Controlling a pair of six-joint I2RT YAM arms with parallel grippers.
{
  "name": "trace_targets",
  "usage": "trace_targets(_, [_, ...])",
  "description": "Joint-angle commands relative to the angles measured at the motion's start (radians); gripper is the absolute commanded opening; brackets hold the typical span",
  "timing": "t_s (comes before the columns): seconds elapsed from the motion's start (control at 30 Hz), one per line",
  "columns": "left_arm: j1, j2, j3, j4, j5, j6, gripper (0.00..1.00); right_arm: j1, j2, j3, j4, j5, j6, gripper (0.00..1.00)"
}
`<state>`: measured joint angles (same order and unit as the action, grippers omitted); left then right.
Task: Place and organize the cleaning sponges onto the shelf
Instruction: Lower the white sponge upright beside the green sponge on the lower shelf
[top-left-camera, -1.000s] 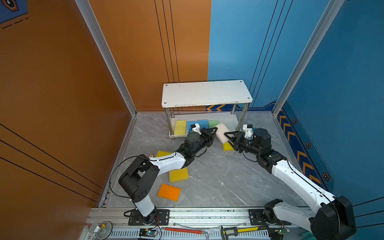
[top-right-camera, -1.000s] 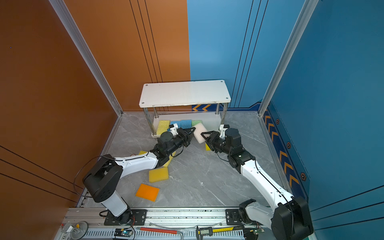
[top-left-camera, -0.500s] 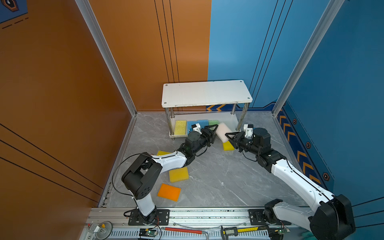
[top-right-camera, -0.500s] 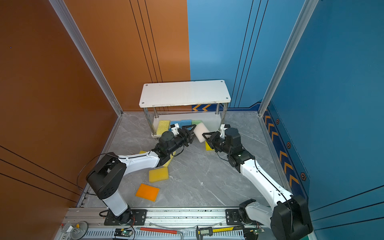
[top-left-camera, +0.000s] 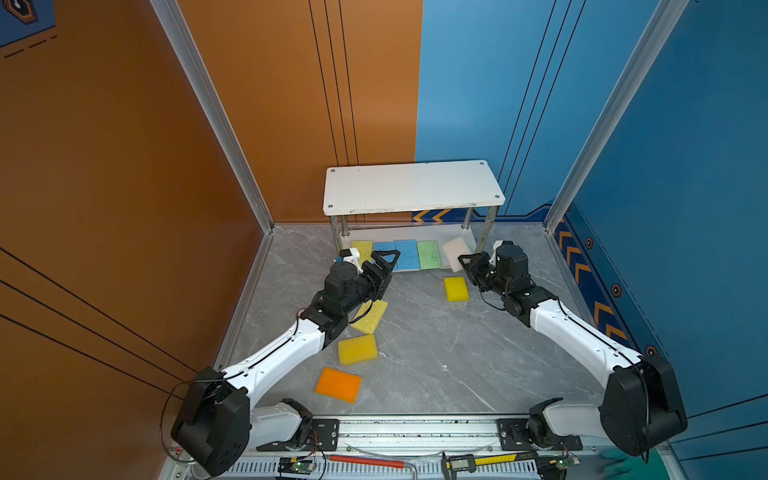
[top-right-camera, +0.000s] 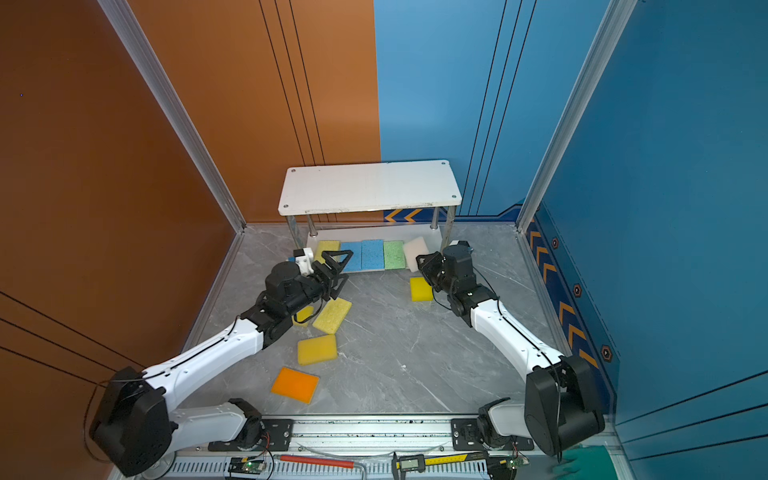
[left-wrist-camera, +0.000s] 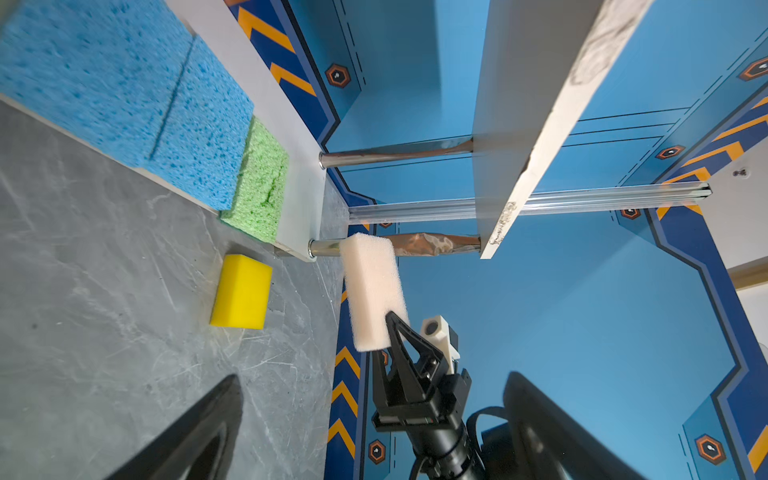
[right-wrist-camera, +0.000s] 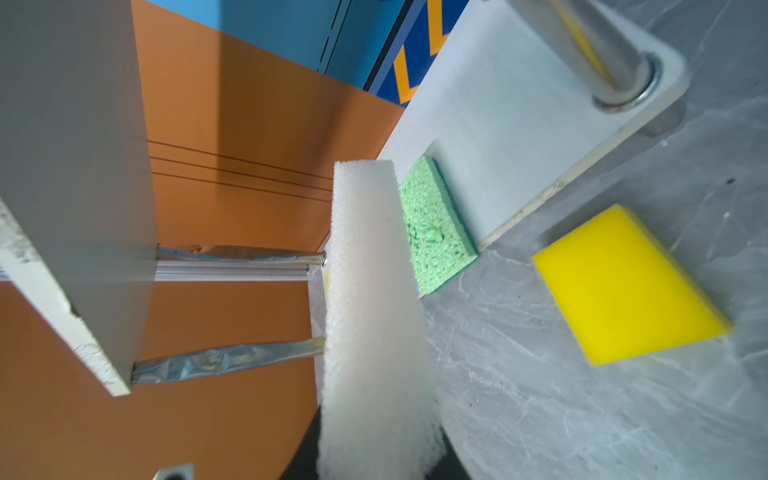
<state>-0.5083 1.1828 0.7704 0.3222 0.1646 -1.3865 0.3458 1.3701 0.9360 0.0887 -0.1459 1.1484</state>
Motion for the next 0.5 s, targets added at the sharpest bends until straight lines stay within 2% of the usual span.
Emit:
trace_targets(0.0, [0.047, -0.114, -0.062, -0.23, 0.03, 0.098, 0.98, 0.01, 0.056, 0.054, 0.008, 0.129, -0.094, 0.24])
trace_targets(0.23, [0.214, -0.388, -0.181, -0.428, 0.1, 0.107, 0.98, 0.012, 0.218, 0.117, 0.062, 0.144, -0.13, 0.25])
trace_targets(0.47, [0.394, -0.513, -0.227, -0.535, 0.244, 0.117, 0.98, 0.031, 0.33, 0.187, 0.081, 0.185, -0.127, 0.26])
